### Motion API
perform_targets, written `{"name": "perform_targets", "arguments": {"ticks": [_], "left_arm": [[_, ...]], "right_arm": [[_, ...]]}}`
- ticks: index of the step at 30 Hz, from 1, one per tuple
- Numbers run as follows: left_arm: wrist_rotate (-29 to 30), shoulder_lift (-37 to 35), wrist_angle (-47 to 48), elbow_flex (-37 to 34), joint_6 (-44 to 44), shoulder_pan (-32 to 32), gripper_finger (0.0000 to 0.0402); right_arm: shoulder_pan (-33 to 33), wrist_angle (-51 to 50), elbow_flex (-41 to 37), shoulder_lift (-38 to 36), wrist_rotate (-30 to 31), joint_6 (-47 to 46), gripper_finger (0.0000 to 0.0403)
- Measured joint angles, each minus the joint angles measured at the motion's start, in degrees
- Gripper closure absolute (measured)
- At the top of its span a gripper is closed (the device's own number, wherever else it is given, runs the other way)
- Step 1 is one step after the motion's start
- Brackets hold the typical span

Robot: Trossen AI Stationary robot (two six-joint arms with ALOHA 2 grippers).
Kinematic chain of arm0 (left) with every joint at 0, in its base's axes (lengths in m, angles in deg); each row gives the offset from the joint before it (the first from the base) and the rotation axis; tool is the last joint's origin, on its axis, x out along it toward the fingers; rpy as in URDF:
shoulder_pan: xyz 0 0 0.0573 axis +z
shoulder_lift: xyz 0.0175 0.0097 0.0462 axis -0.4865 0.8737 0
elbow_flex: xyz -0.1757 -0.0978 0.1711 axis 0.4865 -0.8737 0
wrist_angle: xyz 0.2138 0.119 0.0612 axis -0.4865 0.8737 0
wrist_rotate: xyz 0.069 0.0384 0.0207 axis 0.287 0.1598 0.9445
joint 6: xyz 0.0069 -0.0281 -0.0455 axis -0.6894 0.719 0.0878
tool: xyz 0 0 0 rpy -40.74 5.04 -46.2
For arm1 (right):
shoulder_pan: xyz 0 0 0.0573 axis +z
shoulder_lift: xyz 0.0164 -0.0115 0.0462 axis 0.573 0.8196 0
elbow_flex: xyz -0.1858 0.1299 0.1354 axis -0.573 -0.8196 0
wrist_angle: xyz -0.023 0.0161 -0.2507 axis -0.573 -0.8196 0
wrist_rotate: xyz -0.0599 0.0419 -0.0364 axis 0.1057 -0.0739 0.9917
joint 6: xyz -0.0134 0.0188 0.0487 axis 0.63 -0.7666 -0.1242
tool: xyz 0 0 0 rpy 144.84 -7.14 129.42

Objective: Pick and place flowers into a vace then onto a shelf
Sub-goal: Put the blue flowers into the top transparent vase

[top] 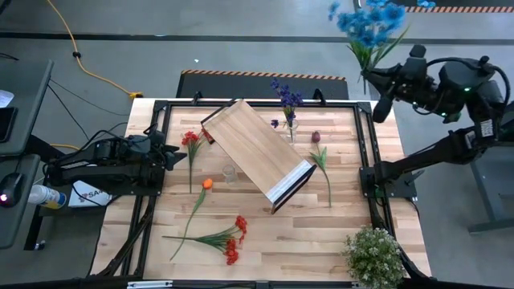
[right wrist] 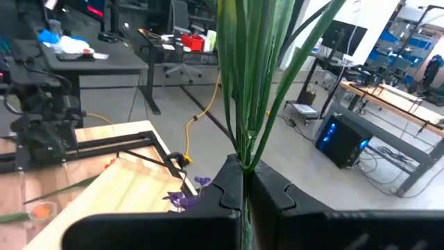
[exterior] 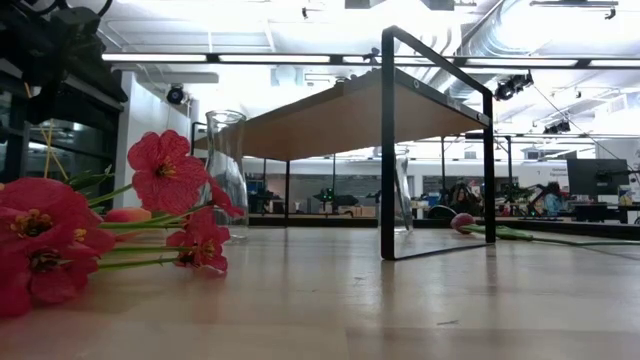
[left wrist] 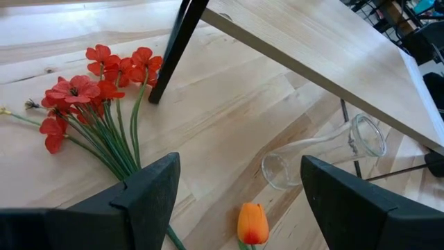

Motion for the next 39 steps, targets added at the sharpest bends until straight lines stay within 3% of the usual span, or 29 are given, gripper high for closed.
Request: {"name": "perform_targets", "arguments": {"ticks": [4, 19, 25, 35, 39], "left_arm": [[0.00, 0.00, 0.00, 0.00, 0.00, 0.00, 0.0069], [0.00, 0.00, -0.02, 0.00, 0.00, 0.00, 0.0069], [0.00, -0.01, -0.02, 0.00, 0.00, 0.00, 0.0069], [0.00, -0.01, -0.02, 0.00, 0.02, 0.00, 0.0069], [0.00, -0.02, -0.02, 0.00, 0.02, 0.00, 0.0069]], "right_arm": [[0.02, -0.41, 0.00, -0.64, -1.86, -0.23, 0.0403], [0.04, -1.59, -0.02, -5.11, 0.54, -0.06, 0.0403], [0.04, -0.55, -0.02, -7.19, -3.20, 0.18, 0.0403], [0.04, -4.38, -0.07, -10.97, -2.97, -0.81, 0.0403], [0.04, -4.60, -6.85, -14.94, -2.82, -3.40, 0.0403]]}}
